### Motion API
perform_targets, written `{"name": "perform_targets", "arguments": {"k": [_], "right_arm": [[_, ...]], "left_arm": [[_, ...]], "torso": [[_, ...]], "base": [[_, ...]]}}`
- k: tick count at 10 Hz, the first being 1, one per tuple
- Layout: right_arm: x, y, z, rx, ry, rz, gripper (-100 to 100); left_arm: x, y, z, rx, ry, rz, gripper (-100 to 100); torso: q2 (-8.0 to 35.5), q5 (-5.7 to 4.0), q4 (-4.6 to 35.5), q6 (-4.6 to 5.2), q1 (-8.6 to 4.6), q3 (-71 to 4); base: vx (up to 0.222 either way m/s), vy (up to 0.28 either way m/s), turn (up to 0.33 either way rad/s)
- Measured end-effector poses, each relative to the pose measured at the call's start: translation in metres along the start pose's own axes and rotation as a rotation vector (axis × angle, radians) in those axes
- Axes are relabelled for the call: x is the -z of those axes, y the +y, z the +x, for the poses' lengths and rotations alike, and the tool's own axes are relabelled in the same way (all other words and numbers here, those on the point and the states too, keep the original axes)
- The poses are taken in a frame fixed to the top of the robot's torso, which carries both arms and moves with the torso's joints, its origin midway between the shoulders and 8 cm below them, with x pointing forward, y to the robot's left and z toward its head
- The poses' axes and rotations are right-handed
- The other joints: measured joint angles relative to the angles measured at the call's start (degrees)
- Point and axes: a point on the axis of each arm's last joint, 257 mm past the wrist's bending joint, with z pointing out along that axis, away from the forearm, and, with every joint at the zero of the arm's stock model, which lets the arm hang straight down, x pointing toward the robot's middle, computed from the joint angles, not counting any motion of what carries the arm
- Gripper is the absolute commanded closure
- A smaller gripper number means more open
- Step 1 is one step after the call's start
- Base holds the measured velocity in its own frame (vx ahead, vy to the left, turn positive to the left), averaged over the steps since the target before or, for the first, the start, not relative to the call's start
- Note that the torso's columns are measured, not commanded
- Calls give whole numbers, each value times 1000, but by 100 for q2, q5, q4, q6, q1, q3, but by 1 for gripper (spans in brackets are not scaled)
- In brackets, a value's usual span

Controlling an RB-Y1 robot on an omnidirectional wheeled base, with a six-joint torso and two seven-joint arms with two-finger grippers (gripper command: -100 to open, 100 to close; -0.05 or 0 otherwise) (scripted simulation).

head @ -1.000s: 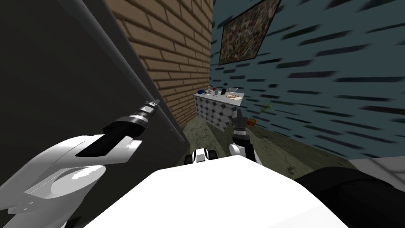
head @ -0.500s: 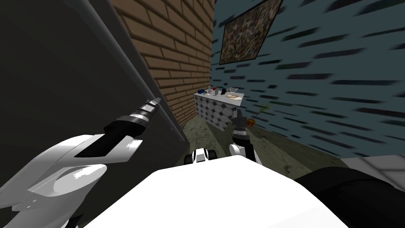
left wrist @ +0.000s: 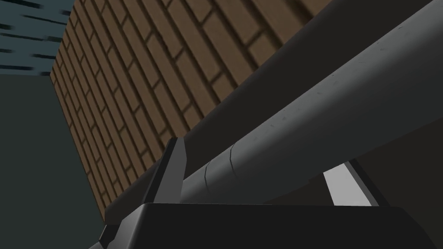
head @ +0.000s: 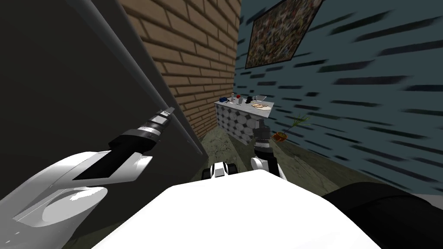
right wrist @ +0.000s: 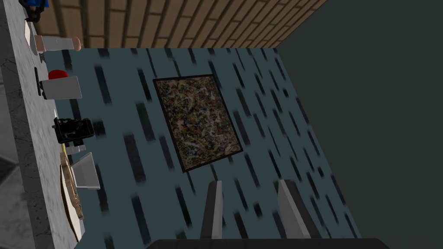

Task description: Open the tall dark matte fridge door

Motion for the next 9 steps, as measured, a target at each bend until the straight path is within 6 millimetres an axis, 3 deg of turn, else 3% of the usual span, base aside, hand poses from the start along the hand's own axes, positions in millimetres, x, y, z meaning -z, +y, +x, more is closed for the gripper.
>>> {"name": "perform_targets", "arguments": {"k": [5, 9], "right_arm": [[0, 0, 0, 0, 0, 0, 0], [0, 0, 0, 0, 0, 0, 0]], "left_arm": [[9, -9, 0, 12, 18, 78, 100], [13, -24, -1, 16, 25, 138, 100]], "torso": [[31, 12, 19, -40, 17, 17], [60, 0, 52, -46, 7, 28]], "base": [[28, -30, 139], [-1, 5, -6]]}}
